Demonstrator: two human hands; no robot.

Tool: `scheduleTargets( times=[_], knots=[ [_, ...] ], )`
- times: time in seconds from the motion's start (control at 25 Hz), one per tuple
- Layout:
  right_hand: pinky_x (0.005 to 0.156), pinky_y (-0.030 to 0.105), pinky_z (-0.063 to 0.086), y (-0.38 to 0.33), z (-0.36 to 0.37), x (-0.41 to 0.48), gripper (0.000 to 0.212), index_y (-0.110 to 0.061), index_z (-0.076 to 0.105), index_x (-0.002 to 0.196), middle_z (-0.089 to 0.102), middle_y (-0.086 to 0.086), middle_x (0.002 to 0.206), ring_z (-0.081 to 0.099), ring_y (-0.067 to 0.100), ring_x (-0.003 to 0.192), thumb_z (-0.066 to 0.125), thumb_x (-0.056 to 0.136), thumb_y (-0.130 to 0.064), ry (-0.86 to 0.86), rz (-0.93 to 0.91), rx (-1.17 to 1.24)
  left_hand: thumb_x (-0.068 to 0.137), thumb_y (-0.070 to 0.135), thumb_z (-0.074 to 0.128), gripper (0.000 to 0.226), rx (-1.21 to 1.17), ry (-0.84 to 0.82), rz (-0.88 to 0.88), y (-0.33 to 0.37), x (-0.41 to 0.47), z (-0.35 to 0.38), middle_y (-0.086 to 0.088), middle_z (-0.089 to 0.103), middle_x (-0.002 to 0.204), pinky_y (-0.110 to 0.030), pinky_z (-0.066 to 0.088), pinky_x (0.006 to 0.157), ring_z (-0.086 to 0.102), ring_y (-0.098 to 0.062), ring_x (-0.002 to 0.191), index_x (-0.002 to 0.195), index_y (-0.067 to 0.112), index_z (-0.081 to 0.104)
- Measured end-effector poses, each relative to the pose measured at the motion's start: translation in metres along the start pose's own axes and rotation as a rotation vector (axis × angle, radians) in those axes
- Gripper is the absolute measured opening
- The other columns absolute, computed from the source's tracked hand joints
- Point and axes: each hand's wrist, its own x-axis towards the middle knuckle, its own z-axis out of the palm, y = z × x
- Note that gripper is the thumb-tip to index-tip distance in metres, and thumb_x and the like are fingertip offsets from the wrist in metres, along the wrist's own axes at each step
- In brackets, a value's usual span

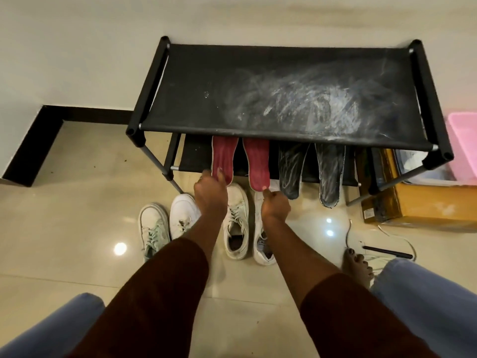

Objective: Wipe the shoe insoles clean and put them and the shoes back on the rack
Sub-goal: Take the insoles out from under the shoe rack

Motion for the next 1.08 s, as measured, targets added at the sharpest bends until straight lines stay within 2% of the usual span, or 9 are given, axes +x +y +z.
scheduleTargets(
  times=[0.12,0.2,0.32,0.4,0.56,0.64,0.76,0.88,1.08],
  knots=[
    [0.086,0.039,0.046,-0.014,0.018,0.024,0.053,0.008,0.055,0.114,0.061,0.024,0.113,0.059,0.038,0.105,0.056,0.090,-0.038,-0.021,0.109,0.131,0.099,0.037,0.041,0.048,-0.054,-0.108,-0.219,0.013,0.031,0.007,-0.024,0.055,0.120,-0.037,0.044,0.082,0.056,-0.035,0.107,0.123,-0.004,0.047],
    [0.084,0.048,0.052,-0.014,0.032,0.039,0.051,0.006,0.056,0.111,0.064,0.023,0.106,0.063,0.039,0.097,0.065,0.083,-0.035,-0.032,0.200,0.241,0.098,0.030,0.046,0.045,-0.063,-0.165,-0.308,0.011,0.043,0.016,-0.023,0.051,0.126,-0.037,0.044,0.089,0.054,-0.035,0.112,0.126,-0.005,0.046],
    [0.079,0.050,0.055,-0.008,0.042,0.056,0.026,0.002,0.061,0.098,0.067,0.019,0.093,0.067,0.037,0.088,0.063,0.082,-0.019,-0.094,0.224,0.286,0.093,0.016,0.054,0.035,-0.145,-0.201,-0.350,-0.003,0.054,0.027,-0.022,0.057,0.122,-0.038,0.049,0.092,0.058,-0.035,0.109,0.122,-0.005,0.053],
    [0.076,0.046,0.056,-0.015,0.029,0.042,0.004,-0.002,0.057,0.090,0.061,0.015,0.088,0.064,0.033,0.079,0.055,0.086,-0.002,-0.162,0.233,0.421,0.091,0.014,0.057,0.033,-0.207,-0.205,-0.345,-0.012,0.053,0.028,-0.021,0.061,0.118,-0.041,0.051,0.091,0.059,-0.035,0.107,0.118,-0.004,0.057],
    [0.065,0.035,0.055,0.004,0.007,0.005,0.026,-0.010,0.051,0.079,0.057,0.016,0.102,0.060,0.033,0.086,0.044,0.085,0.014,-0.187,0.242,0.649,0.093,0.010,0.053,0.030,-0.328,-0.216,-0.292,-0.029,0.009,0.023,-0.009,0.059,0.104,-0.042,0.053,0.086,0.059,-0.031,0.102,0.122,0.001,0.052],
    [0.058,0.031,0.057,0.034,0.002,-0.025,0.025,-0.006,0.056,0.092,0.058,0.019,0.108,0.062,0.037,0.091,0.044,0.085,0.015,-0.187,0.260,0.688,0.092,0.006,0.051,0.030,-0.473,-0.202,-0.335,-0.048,-0.028,0.021,-0.009,0.058,0.103,-0.043,0.055,0.083,0.061,-0.032,0.099,0.122,0.005,0.051],
    [0.061,0.032,0.057,0.092,-0.007,-0.071,0.032,-0.005,0.058,0.107,0.059,0.019,0.108,0.062,0.039,0.095,0.043,0.086,0.014,-0.176,0.297,0.666,0.091,0.000,0.049,0.029,-0.581,-0.220,-0.418,-0.087,-0.096,0.025,-0.011,0.060,0.104,-0.042,0.056,0.079,0.062,-0.033,0.097,0.120,0.005,0.052],
    [0.063,0.035,0.058,0.152,-0.017,-0.121,0.025,-0.005,0.059,0.101,0.062,0.018,0.096,0.064,0.034,0.083,0.043,0.090,0.010,-0.196,0.332,0.578,0.092,-0.004,0.048,0.023,-0.684,-0.291,-0.520,-0.130,-0.165,0.025,-0.014,0.062,0.100,-0.047,0.056,0.080,0.062,-0.033,0.093,0.110,0.009,0.055],
    [0.048,0.029,0.050,0.243,-0.032,-0.170,0.016,0.003,0.058,0.085,0.061,0.023,0.080,0.056,0.030,0.061,0.044,0.090,0.009,-0.227,0.597,0.390,0.093,0.003,0.052,0.023,-0.356,-0.454,-0.723,-0.195,-0.234,0.024,-0.016,0.062,0.102,-0.041,0.054,0.078,0.062,-0.032,0.091,0.115,0.002,0.054]
  ],
)
